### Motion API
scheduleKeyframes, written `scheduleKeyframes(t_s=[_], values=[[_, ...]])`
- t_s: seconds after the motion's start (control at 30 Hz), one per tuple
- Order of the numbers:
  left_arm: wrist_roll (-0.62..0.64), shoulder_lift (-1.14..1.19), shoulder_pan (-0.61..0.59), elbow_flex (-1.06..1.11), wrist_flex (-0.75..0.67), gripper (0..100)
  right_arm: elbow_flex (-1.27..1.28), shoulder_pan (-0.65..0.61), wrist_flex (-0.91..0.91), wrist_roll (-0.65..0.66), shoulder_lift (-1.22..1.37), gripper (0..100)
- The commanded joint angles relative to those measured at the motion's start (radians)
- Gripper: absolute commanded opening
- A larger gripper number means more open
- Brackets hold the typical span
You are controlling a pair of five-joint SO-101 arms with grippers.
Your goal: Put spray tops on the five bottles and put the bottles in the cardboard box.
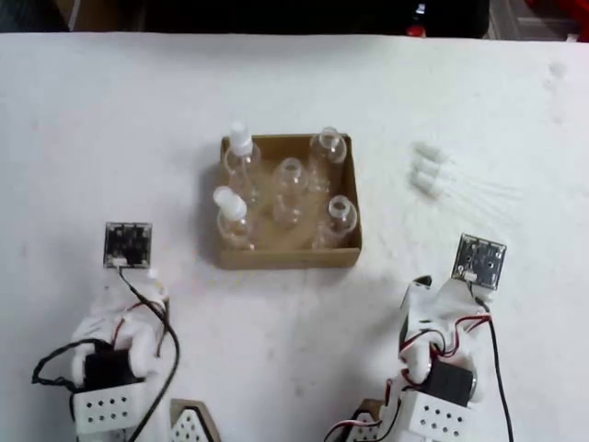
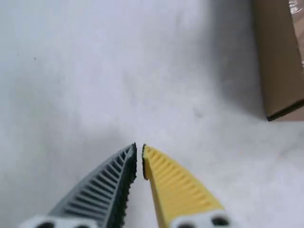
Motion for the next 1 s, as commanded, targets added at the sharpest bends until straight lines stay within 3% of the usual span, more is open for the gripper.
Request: scheduleKeyframes(t_s=[0.0,0.2,0.33,0.97], values=[[-0.041,-0.053,-0.013,-0.005,-0.015,2,0.008,0.008,0.002,-0.002,-0.004,18.4],[-0.040,-0.179,0.035,-0.020,0.201,3,0.008,0.008,0.002,-0.002,-0.004,18.4],[-0.041,-0.174,0.062,-0.048,0.269,2,0.008,0.008,0.002,-0.002,-0.004,18.4],[-0.041,-0.173,0.125,0.029,0.236,3,0.008,0.004,0.002,-0.002,-0.004,18.4]])
